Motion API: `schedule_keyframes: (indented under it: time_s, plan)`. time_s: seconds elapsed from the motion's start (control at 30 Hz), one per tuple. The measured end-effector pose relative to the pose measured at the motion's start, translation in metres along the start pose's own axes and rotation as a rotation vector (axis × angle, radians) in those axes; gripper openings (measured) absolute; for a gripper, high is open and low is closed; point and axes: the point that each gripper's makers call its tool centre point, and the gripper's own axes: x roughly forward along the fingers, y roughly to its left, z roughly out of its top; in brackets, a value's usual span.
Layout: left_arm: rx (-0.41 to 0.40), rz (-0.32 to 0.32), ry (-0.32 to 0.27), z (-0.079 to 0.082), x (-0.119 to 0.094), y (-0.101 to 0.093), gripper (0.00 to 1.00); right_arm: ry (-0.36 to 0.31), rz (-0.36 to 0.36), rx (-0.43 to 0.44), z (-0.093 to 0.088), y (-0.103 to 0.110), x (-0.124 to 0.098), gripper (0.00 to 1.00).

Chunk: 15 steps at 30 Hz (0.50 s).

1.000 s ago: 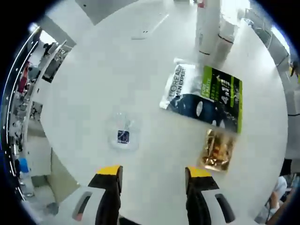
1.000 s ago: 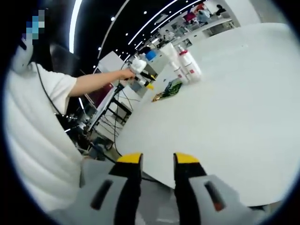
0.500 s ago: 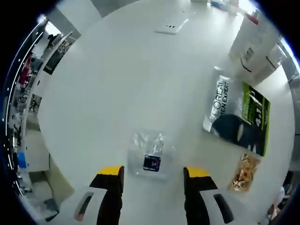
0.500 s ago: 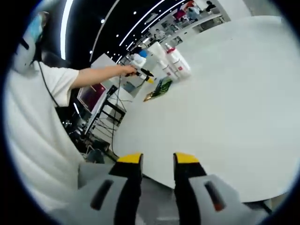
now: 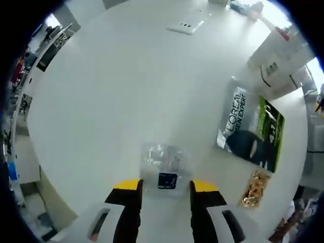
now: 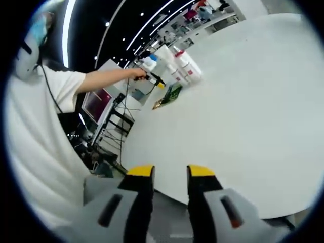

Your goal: Arrange the skincare products in the storage area until every visible bottle or jar stands upright without overlapping.

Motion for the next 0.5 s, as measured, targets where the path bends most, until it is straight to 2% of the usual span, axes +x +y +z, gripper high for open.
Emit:
schedule_keyframes:
  time_s: [0.13, 0.23, 0.37, 0.47, 0.5]
  plan:
    - [0.036, -0.005, 0.021, -0.001, 0.001, -0.002, 0.30, 0.000, 0.003, -0.002, 0.000, 0.000, 0.000, 0.26]
    - [0.020, 0.019, 0.014, 0.002, 0.002, 0.006, 0.31, -0.003, 0.005, -0.001, 0.000, 0.001, -0.001, 0.26]
    - [0.006, 0.015, -0.023, 0.009, 0.001, 0.005, 0.57, -0.002, 0.002, 0.002, 0.000, 0.000, -0.001, 0.26]
    - [0.008, 0.020, -0.039, 0.013, -0.004, 0.004, 0.53, -0.001, 0.003, 0.005, 0.000, 0.000, -0.001, 0.26]
    - [0.077, 0.061, -0.028, 0.012, -0.003, 0.014, 0.51, 0.008, 0.008, 0.010, -0.002, -0.001, 0.001, 0.26]
